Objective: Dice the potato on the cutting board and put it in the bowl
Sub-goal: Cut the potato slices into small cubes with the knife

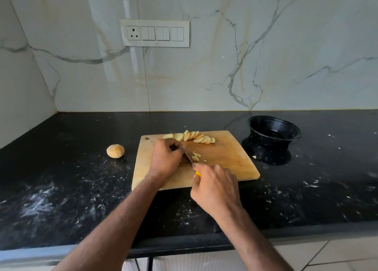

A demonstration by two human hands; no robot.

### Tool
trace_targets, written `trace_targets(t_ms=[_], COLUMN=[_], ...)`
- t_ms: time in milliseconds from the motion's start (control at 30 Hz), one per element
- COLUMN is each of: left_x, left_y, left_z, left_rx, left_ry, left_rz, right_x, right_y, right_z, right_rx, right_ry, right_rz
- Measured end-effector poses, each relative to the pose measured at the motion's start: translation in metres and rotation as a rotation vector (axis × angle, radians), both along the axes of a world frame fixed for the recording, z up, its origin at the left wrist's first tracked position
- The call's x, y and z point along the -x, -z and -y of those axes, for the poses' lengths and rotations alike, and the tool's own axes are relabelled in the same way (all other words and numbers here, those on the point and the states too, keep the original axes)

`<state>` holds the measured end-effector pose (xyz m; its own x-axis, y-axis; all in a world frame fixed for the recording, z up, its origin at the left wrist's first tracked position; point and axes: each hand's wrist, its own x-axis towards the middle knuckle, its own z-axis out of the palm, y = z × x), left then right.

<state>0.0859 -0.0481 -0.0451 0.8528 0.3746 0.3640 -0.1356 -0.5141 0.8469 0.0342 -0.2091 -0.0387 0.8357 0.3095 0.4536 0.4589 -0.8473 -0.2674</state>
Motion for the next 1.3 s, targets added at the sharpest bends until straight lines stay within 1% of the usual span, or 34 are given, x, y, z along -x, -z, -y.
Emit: trace_targets(t_ms=[267,433,533,667,767,967,1300], left_x=[-0.002,-0.001,0.0,0.0,0.001,0.001,0.001], left_y=[0.001,0.0,-0.001,-0.001,-0.002,-0.001,0.001], left_z=[0.002,0.002,0.002,0.004,0.005,0.004,0.005], left_rx=[-0.111,-0.155,-0.172,-0.203,-0.215,-0.239,-0.265], left_ry=[0.015,0.039,0.052,0.066,0.064,0.076,0.086], left_rz=[-0.031,-0.067,-0.074,-0.087,-0.089,-0.094,-0.084], right_x=[-0.014,-0.022,-0.027,-0.027,-0.024,-0.029,-0.056], right_y=[0.003,-0.004,-0.006,-0.004,0.0,-0.002,-0.025], right_z=[0.023,0.049,0.061,0.067,0.065,0.071,0.043], right_rx=[0.001,-0.007,-0.028,-0.065,-0.053,-0.075,-0.116], right_ry=[0.124,0.255,0.284,0.269,0.251,0.309,0.142], right_rz=[-0.027,-0.004,-0.041,-0.024,-0.02,-0.032,0.136])
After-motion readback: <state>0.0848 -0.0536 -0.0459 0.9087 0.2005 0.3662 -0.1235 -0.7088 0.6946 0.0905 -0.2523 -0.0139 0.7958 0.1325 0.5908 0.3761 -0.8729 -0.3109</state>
